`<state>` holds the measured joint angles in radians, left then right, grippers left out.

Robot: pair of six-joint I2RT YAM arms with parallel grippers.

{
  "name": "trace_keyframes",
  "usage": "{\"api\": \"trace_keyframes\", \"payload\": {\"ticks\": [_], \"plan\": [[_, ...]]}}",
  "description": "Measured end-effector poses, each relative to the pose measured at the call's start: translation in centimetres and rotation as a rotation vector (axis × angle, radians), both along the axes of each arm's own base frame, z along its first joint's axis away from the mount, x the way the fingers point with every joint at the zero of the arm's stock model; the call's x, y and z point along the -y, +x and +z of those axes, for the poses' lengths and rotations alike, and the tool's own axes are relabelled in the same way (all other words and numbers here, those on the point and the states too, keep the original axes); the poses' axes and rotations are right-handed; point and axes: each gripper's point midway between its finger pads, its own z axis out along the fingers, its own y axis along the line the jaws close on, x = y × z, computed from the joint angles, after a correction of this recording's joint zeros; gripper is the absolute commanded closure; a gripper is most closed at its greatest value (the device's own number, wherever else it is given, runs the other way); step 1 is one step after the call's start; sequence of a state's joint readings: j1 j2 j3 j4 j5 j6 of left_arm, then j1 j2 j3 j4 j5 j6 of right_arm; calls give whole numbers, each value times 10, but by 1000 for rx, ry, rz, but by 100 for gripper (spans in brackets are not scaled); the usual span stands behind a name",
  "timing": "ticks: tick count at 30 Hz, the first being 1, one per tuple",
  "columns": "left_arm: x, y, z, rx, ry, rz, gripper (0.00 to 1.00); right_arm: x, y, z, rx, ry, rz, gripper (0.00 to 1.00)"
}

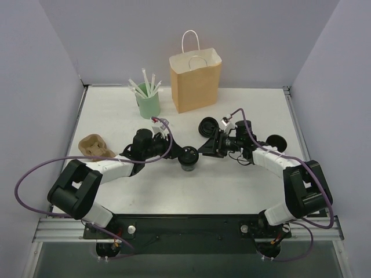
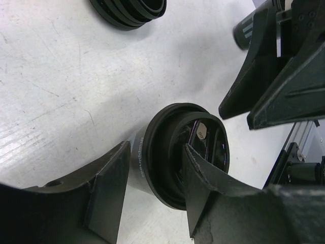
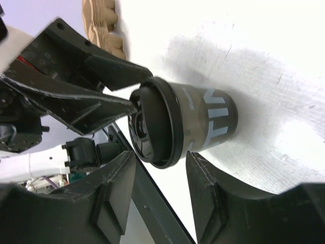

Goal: Pack the takeout coffee

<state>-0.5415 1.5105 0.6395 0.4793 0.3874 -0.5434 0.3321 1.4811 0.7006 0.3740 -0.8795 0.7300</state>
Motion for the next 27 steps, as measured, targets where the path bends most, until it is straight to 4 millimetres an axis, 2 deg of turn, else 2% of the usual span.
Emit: {"api": "trace_keyframes", "payload": {"ticks": [3,8,20,27], "plan": [[2,-1,0,2,1,-21,47,6,8,5,7,-5,-19,65],[6,-1,0,15,1,-53,47,12,18,10,17,-15,-34,67],[11,-1,-1,22,-14,-80,47,13,19,-9,-42,-41,-26,68],[15,0,-2,31,-27,-93,47,5,17,-16,-47,-40,-8,73]]}}
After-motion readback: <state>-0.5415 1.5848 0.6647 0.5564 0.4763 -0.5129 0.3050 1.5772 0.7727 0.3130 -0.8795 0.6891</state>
